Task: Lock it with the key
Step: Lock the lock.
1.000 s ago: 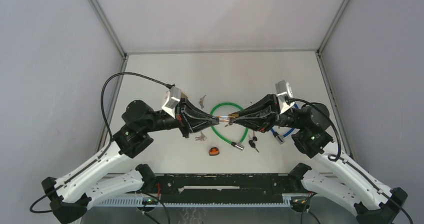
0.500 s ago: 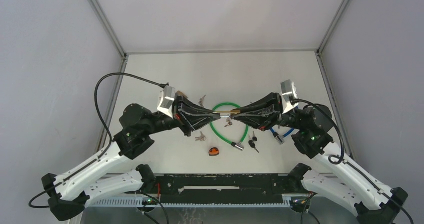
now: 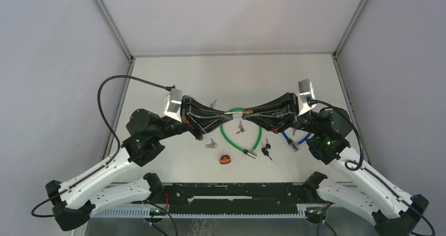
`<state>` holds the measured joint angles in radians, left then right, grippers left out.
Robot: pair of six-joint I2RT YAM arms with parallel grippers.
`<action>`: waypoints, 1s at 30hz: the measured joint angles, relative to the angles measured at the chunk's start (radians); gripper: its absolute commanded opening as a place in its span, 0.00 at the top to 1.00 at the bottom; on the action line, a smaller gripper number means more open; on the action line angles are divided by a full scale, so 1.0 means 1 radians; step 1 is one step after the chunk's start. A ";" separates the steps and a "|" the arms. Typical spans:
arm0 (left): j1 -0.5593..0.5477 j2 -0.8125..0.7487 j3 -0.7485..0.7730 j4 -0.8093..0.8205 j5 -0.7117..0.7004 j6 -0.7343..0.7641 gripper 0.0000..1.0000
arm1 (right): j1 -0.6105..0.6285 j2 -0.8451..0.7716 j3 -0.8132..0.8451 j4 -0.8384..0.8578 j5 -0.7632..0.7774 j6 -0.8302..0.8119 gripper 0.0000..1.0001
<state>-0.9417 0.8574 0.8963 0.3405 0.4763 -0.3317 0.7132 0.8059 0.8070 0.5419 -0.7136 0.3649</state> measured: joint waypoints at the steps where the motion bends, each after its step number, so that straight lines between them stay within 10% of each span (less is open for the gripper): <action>1: 0.000 0.005 0.000 0.018 -0.001 -0.001 1.00 | 0.001 0.005 0.013 -0.006 0.007 -0.002 1.00; 16: -0.032 0.087 0.000 0.163 -0.006 -0.002 1.00 | -0.019 -0.019 0.032 -0.034 0.042 -0.027 1.00; 20: -0.020 0.067 0.000 0.084 0.008 0.028 0.60 | -0.029 -0.040 0.026 -0.093 0.027 -0.037 1.00; 30: 0.076 0.003 0.000 -0.269 0.095 0.159 0.44 | -0.040 -0.024 0.013 -0.258 0.024 -0.070 1.00</action>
<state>-0.8654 0.8604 0.8963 0.0711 0.5716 -0.1726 0.6735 0.7815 0.8196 0.2836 -0.6899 0.2947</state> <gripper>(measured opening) 0.499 0.213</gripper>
